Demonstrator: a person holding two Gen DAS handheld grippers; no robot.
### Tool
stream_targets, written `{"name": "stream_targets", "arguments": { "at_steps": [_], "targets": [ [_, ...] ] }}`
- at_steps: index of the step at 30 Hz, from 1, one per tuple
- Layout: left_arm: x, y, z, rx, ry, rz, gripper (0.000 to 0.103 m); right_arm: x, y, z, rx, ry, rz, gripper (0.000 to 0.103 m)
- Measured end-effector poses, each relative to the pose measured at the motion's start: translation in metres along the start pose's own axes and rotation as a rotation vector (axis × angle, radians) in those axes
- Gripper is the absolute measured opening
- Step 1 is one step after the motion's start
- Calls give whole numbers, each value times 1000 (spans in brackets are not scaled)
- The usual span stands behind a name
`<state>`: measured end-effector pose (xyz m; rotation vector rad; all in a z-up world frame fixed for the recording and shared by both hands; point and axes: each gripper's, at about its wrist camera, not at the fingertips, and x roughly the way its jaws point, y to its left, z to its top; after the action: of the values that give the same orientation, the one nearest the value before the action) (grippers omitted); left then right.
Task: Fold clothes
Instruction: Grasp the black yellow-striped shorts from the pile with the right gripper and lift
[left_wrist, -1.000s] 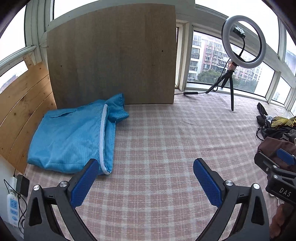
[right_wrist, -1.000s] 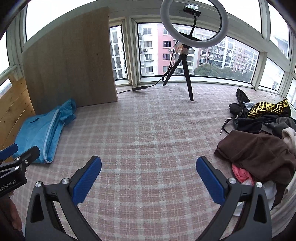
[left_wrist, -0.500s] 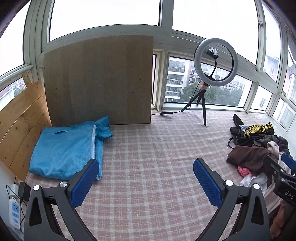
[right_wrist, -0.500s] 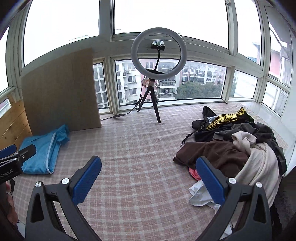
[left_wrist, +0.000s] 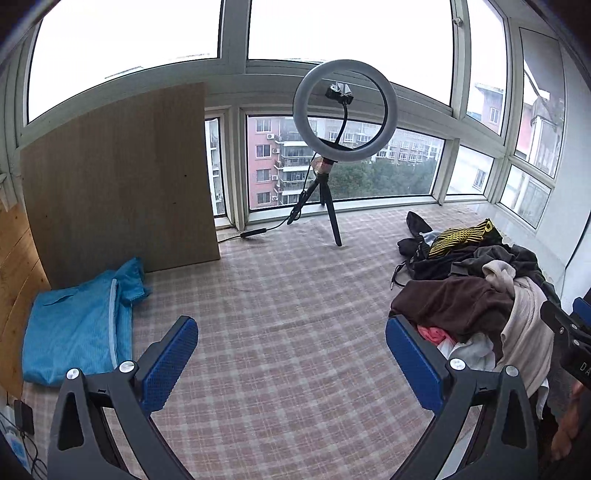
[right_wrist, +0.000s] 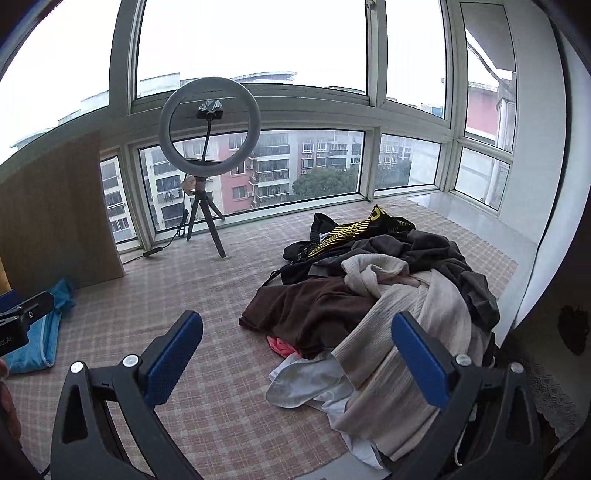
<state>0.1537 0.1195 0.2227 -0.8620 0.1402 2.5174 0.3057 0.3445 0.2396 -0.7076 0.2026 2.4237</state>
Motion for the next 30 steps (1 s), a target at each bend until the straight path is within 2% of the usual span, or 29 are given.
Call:
{"name": "stream_targets", "arguments": {
  "at_steps": [7, 10, 13, 17, 20, 23, 26, 27, 28, 29, 30],
  "targets": [
    [17, -26, 18, 19, 2, 8, 102, 19, -103, 19, 87, -1, -103, 101],
    [24, -34, 28, 18, 0, 15, 102, 42, -146, 39, 121, 14, -86, 99],
    [32, -44, 39, 16, -7, 29, 102, 80, -171, 69, 114, 42, -77, 94],
    [43, -55, 56, 1, -7, 49, 102, 147, -173, 111, 67, 92, -26, 93],
    [50, -55, 67, -25, 4, 69, 102, 213, -153, 134, -20, 190, -7, 93],
    [49, -41, 73, -59, 13, 125, 102, 278, -134, 143, -104, 270, -77, 93],
    [43, -21, 77, -87, 14, 205, 102, 338, -126, 137, -178, 377, -145, 92],
    [40, -13, 78, -88, 12, 236, 102, 352, -127, 133, -179, 417, -137, 87],
    [37, -4, 78, -89, 11, 268, 102, 362, -132, 130, -164, 461, -108, 53],
    [34, 5, 78, -91, 11, 298, 102, 367, -137, 128, -128, 496, -78, 13],
    [31, 15, 79, -93, 12, 327, 102, 372, -142, 126, -92, 528, -48, 8]
  ]
}}
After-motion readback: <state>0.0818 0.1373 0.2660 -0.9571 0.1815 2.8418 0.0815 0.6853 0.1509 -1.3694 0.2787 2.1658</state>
